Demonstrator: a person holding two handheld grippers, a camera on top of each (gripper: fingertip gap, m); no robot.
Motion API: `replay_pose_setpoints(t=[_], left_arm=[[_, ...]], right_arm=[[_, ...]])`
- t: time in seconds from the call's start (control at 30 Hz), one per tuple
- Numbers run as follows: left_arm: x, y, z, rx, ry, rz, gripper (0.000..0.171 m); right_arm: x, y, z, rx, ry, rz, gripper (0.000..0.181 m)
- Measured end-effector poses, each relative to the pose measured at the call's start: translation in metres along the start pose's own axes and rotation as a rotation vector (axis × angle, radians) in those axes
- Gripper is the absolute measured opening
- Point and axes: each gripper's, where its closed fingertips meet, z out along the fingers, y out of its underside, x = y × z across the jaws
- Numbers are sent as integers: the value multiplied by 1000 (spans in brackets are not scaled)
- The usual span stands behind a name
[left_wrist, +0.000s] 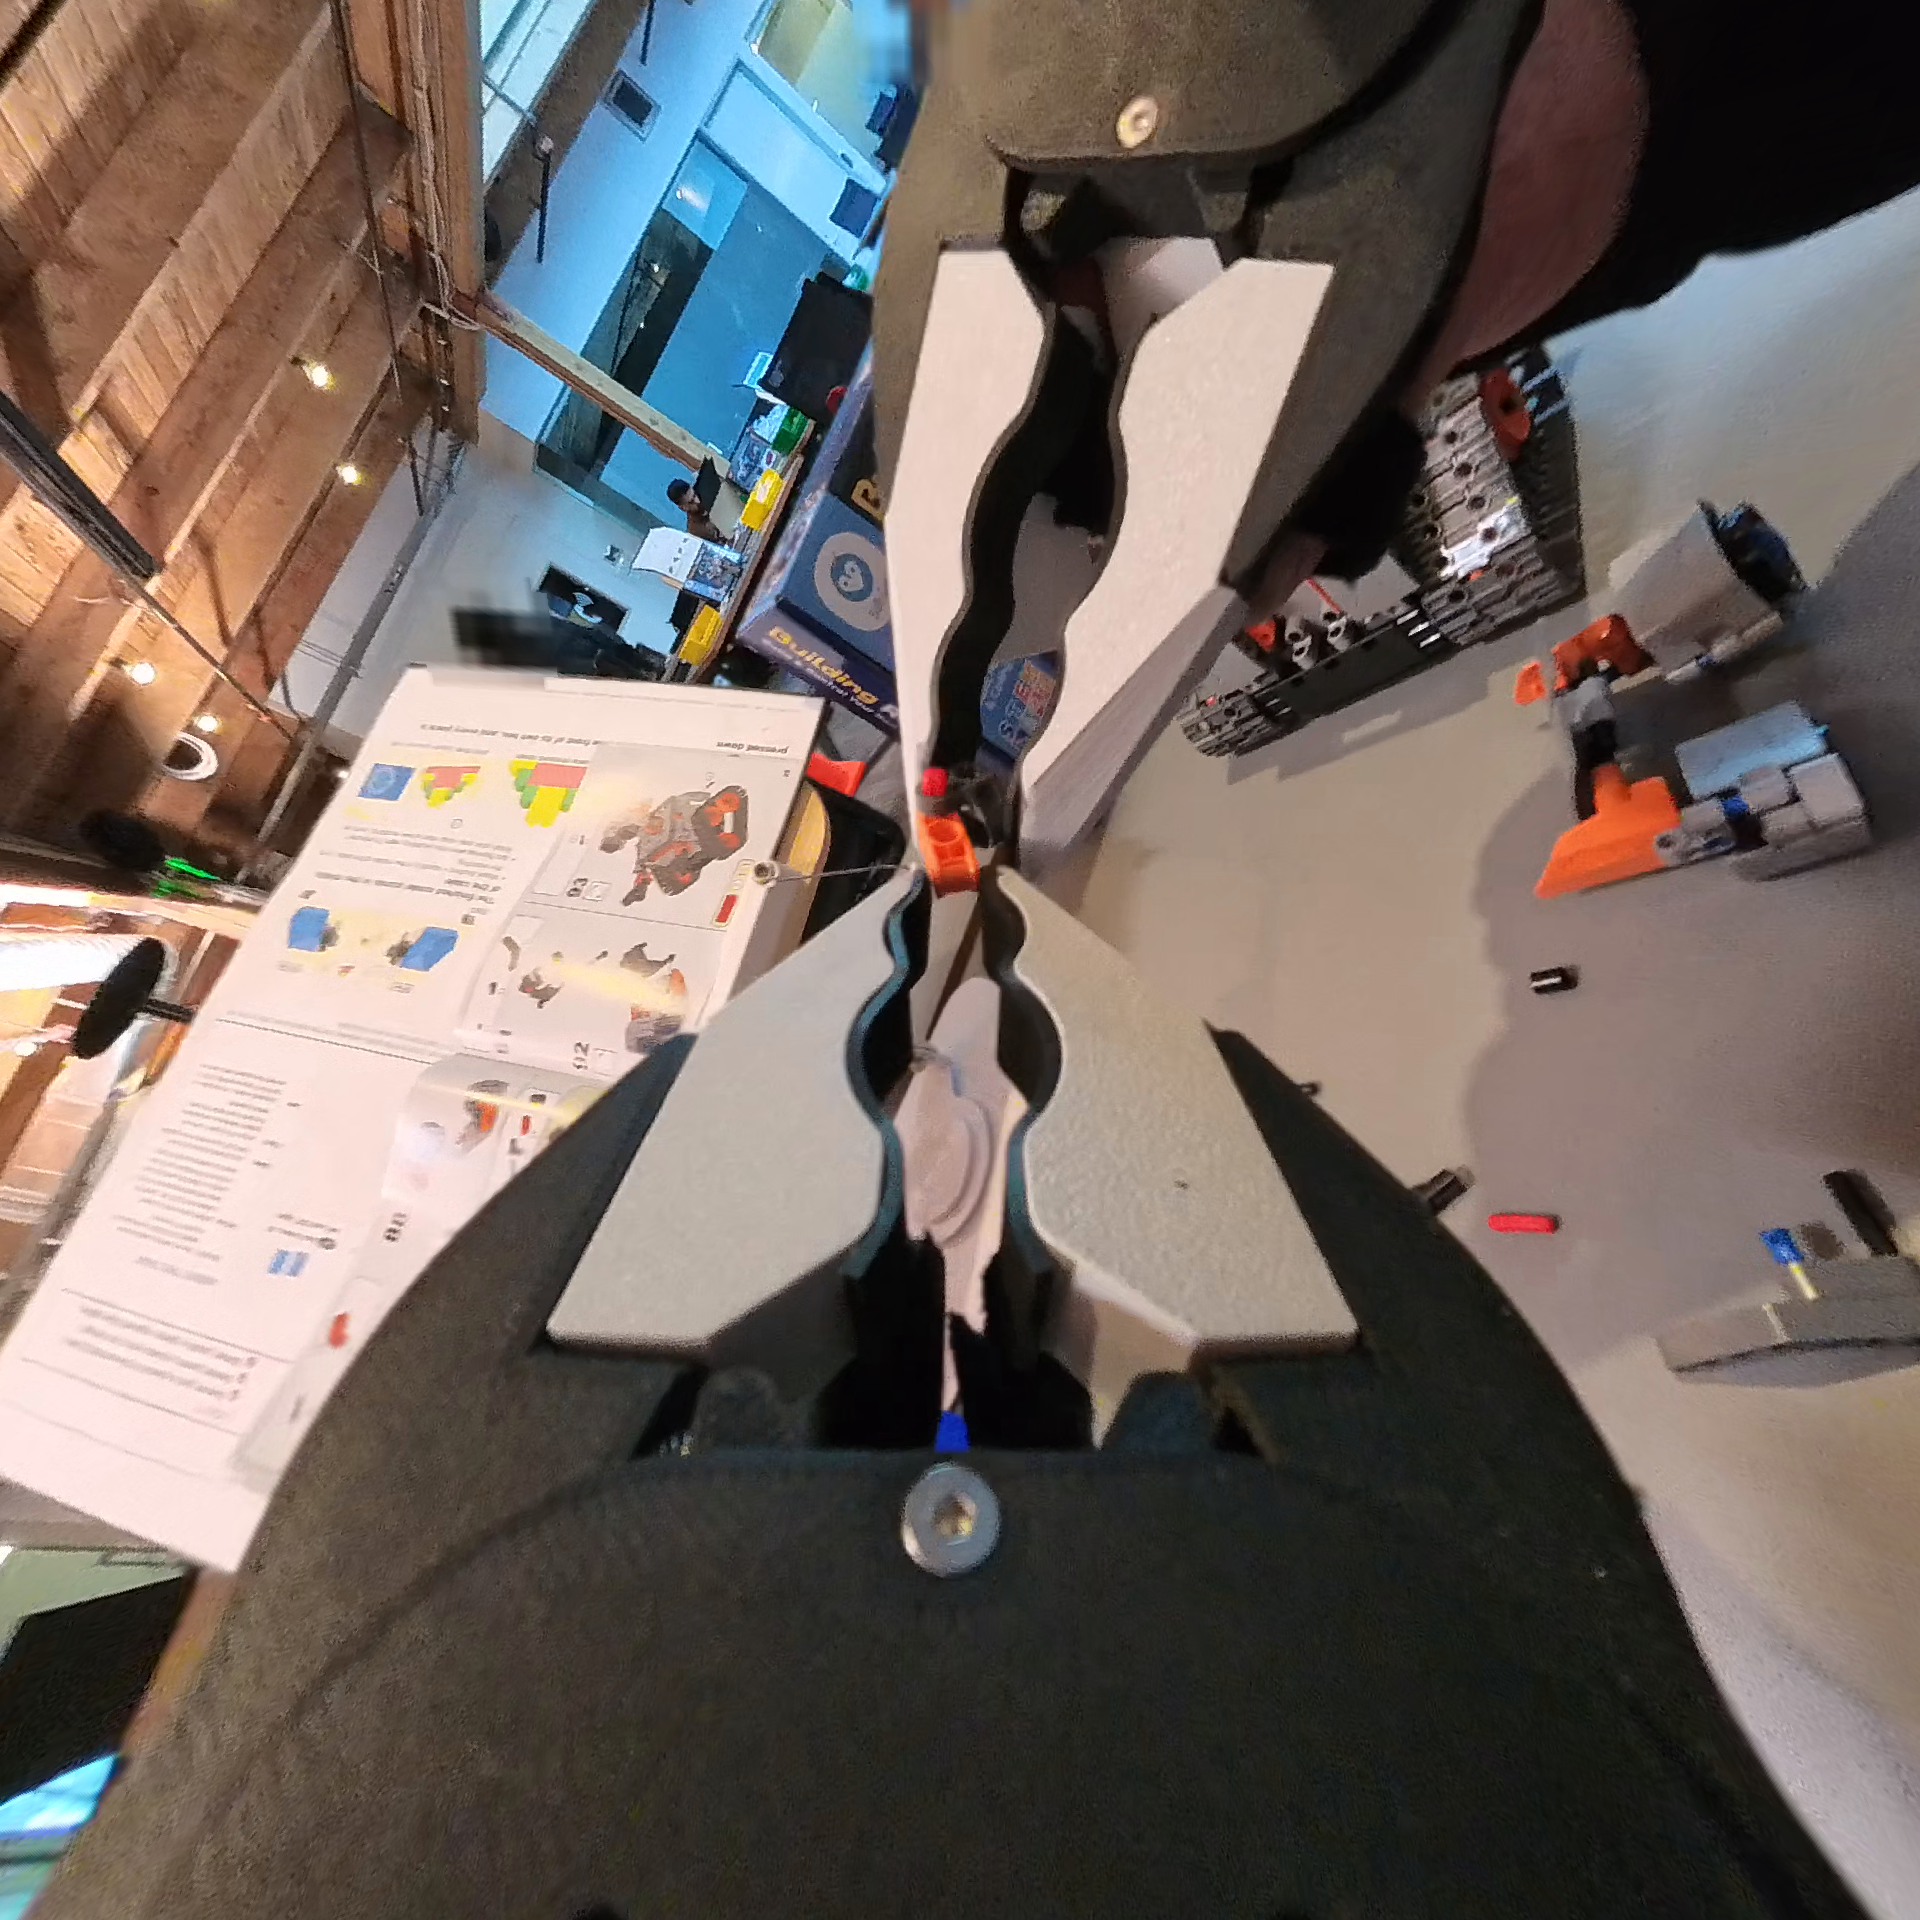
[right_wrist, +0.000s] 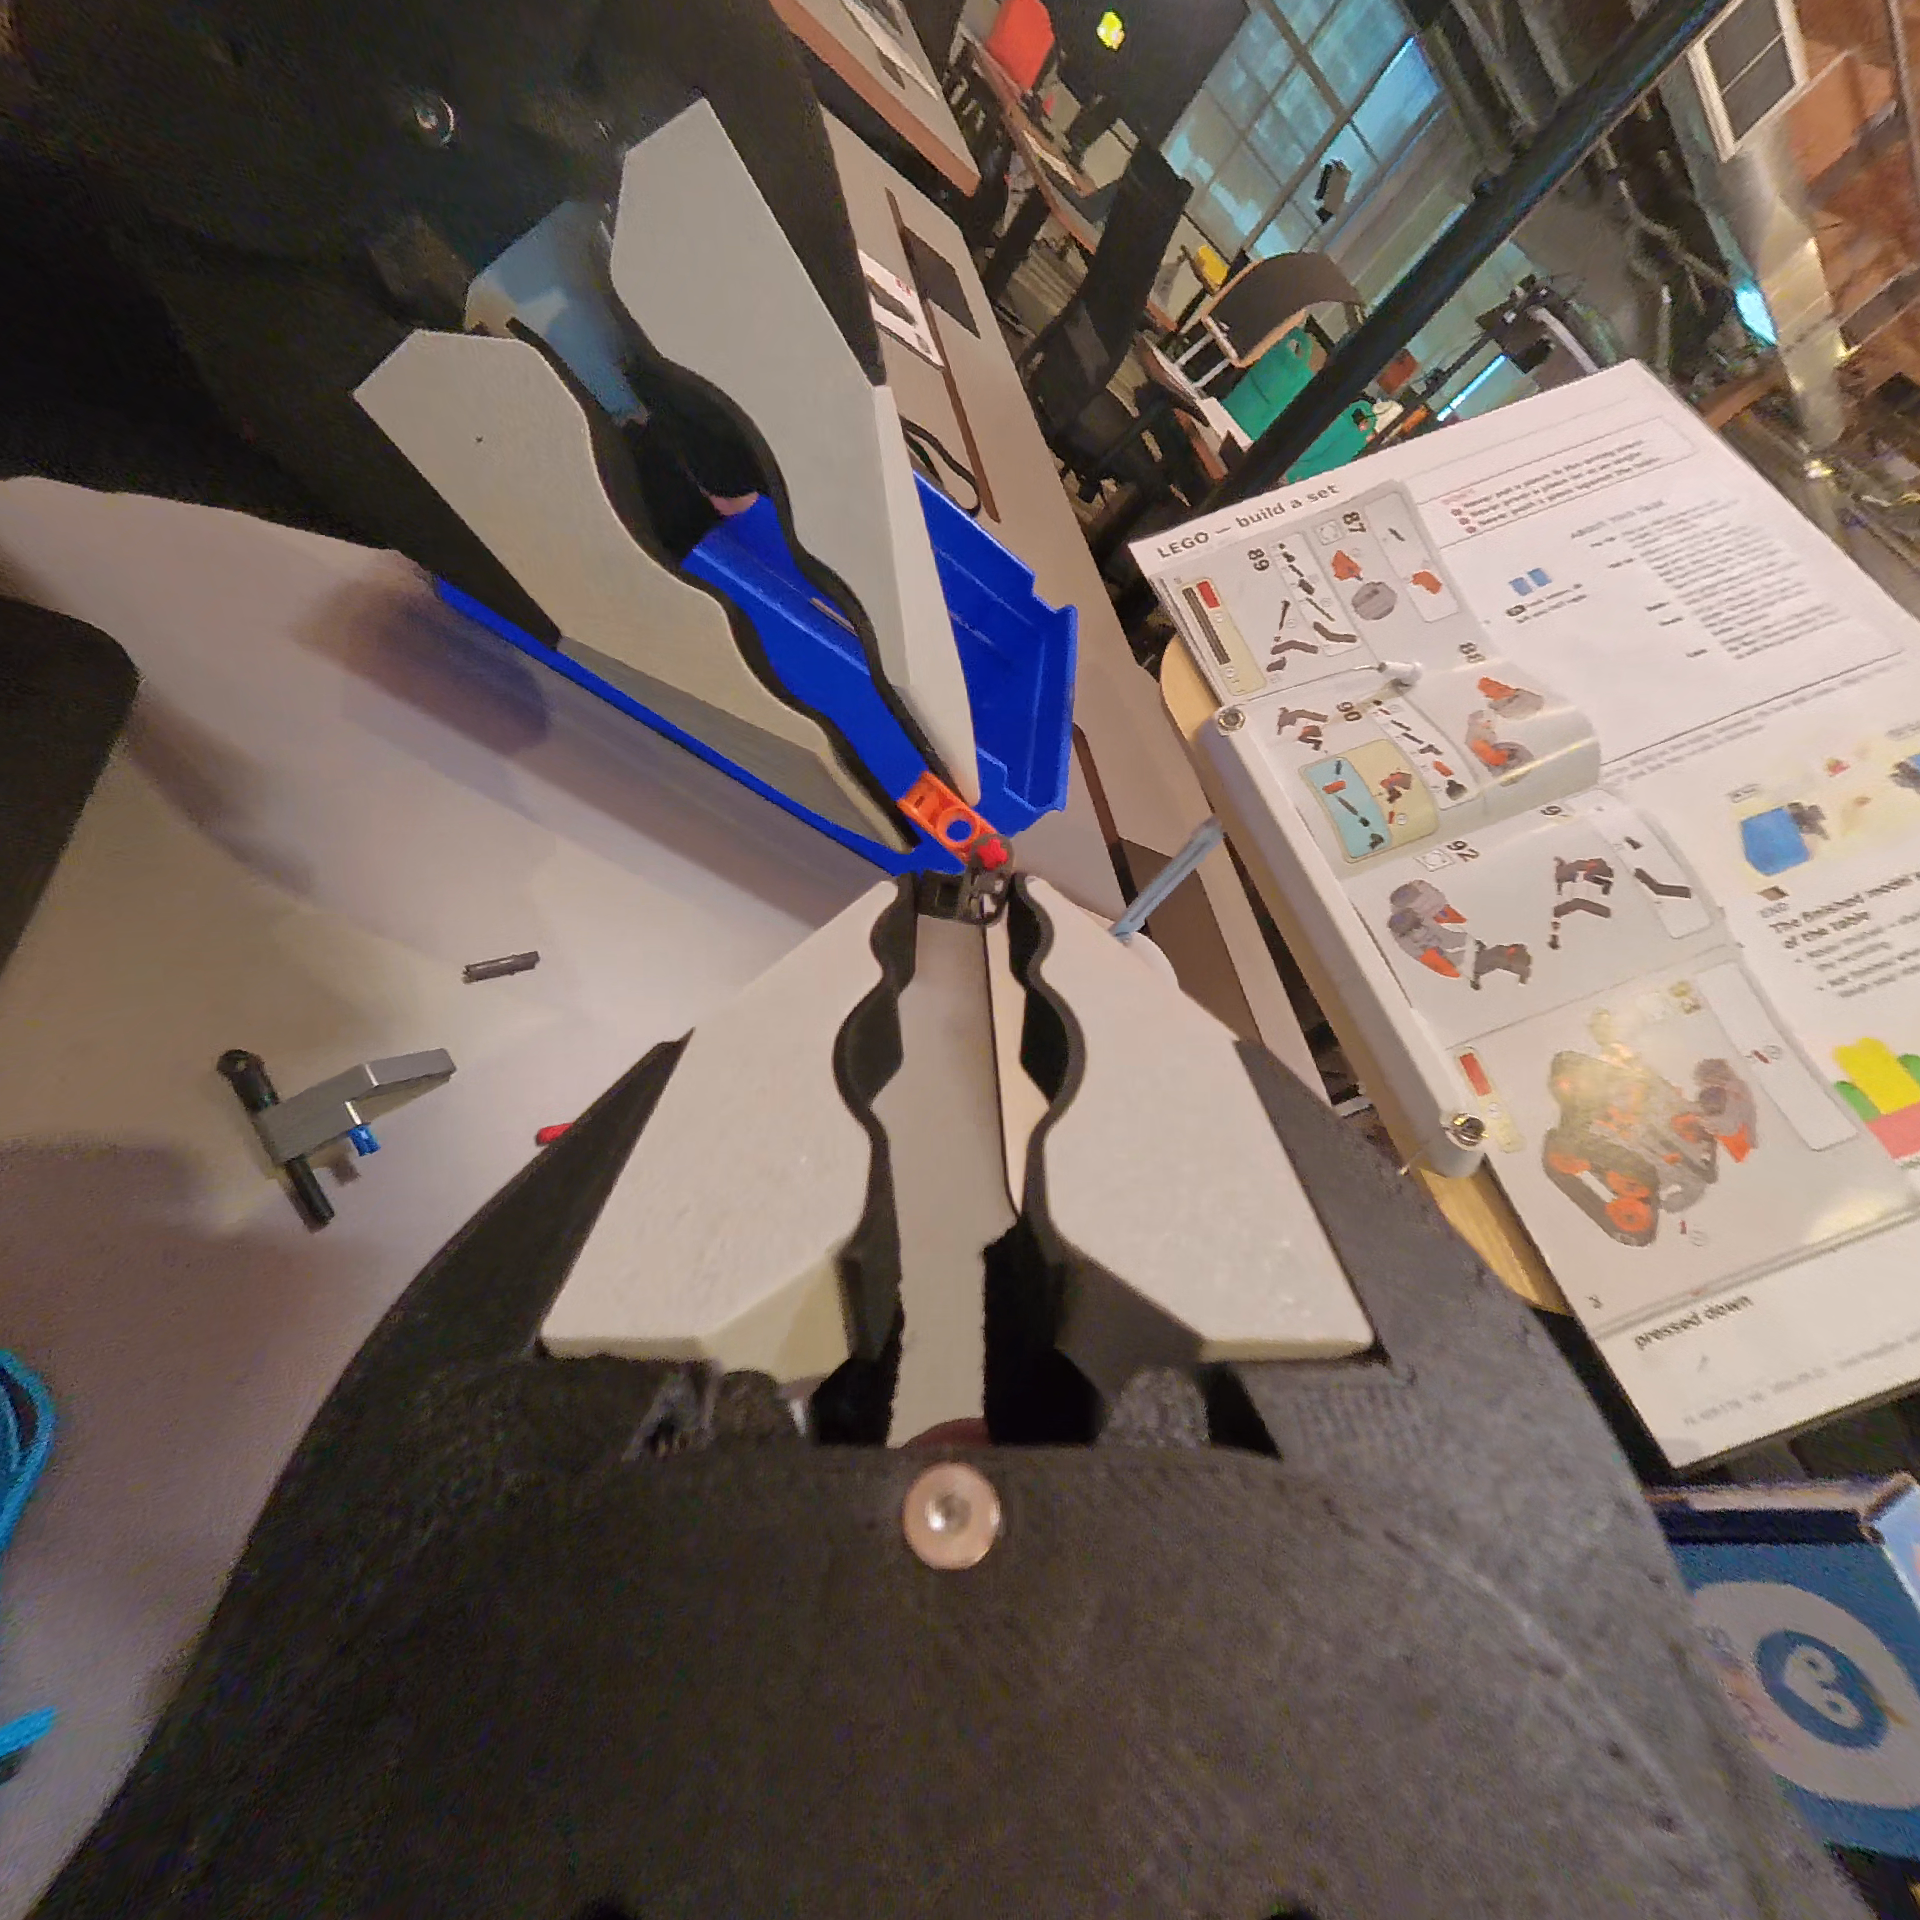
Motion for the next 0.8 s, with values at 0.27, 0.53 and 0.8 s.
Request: replay_pose_setpoints(t=[0.27,0.53,0.8], left_arm=[[-9,-2,4,124,70,-305,30],[-2,-5,14,240,223,-585,34],[0,-7,15,325,283,-719,29]], right_arm=[[18,11,-3,-76,122,-96,15],[22,18,0,-162,222,-271,14],[26,15,-2,-168,309,-398,14]])
